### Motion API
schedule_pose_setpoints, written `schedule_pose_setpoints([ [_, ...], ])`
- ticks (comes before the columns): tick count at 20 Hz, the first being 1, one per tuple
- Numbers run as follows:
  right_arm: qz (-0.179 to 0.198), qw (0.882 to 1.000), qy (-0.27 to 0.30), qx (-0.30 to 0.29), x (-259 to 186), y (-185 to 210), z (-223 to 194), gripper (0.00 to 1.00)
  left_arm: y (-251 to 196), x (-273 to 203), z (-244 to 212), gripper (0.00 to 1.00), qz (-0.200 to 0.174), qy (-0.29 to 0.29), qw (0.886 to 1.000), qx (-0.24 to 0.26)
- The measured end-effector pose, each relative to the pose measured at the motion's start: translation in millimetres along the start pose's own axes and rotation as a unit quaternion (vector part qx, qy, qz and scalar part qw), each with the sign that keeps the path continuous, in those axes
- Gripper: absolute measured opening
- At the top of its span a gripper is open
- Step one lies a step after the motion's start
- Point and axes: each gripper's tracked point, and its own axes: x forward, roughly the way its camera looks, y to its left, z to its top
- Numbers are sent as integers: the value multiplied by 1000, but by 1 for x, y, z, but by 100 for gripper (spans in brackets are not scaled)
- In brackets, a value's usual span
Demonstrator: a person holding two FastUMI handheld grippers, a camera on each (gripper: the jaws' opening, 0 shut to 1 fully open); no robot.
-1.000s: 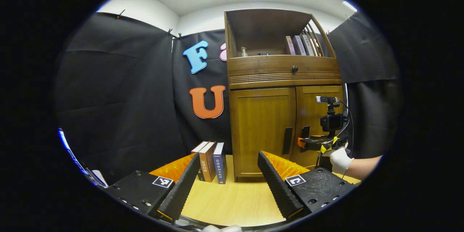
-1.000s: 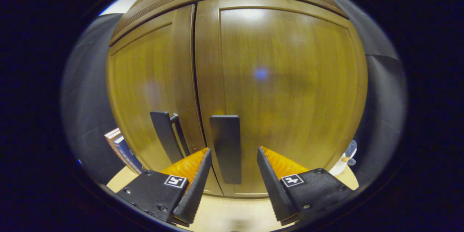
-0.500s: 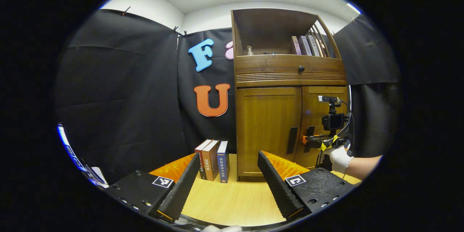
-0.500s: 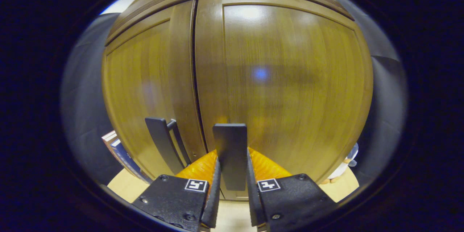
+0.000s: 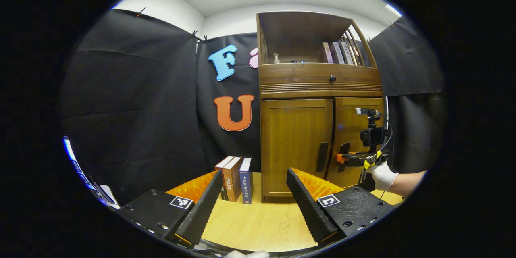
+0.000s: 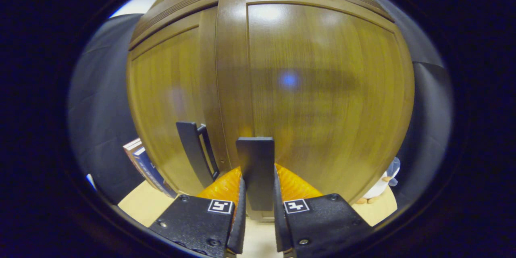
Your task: Open the right door of the double-door shoe cabinet with the right hand, and open the left door with the left hand.
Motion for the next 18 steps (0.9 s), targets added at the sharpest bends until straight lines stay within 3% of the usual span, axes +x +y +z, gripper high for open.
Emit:
schedule_pose_setpoints([
  [9,46,999,0,-23,-62,-10,-19,33,-7,-11,-4,96,-8,3,1000,6],
  [18,36,999,-5,-26,-147,-61,-42,33,-58,-7,-4,96,-70,4,997,11],
])
